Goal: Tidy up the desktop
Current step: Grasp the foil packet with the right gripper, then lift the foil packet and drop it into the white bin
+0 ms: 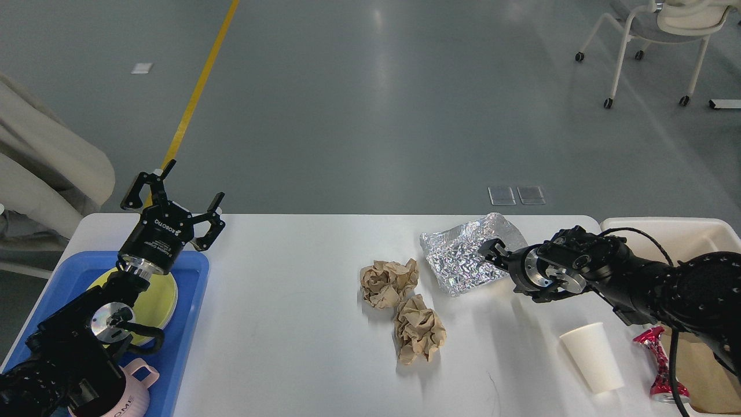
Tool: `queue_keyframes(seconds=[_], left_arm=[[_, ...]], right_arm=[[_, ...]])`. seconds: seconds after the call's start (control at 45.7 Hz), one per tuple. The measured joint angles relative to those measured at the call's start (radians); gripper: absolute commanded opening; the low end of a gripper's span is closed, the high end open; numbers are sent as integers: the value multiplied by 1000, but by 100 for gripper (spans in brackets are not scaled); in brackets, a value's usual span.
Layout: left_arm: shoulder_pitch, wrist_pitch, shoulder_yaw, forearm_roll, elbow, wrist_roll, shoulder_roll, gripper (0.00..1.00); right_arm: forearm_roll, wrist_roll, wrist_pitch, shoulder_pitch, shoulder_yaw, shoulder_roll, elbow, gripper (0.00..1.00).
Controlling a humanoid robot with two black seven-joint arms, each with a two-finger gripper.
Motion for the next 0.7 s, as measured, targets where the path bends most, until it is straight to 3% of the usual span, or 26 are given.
queue_keyframes(seconds=[0.044, 0.066, 0.7], left_arm=[[0, 0, 0, 0, 0, 0, 0, 100], [0, 0, 0, 0, 0, 0, 0, 100], [0, 0, 0, 0, 0, 0, 0, 100]], right_arm=[[-1, 1, -2, -1, 0, -1, 1, 1], [-2, 3, -3, -1, 0, -1, 1, 0], [-3, 21, -3, -15, 1, -11, 16, 0]])
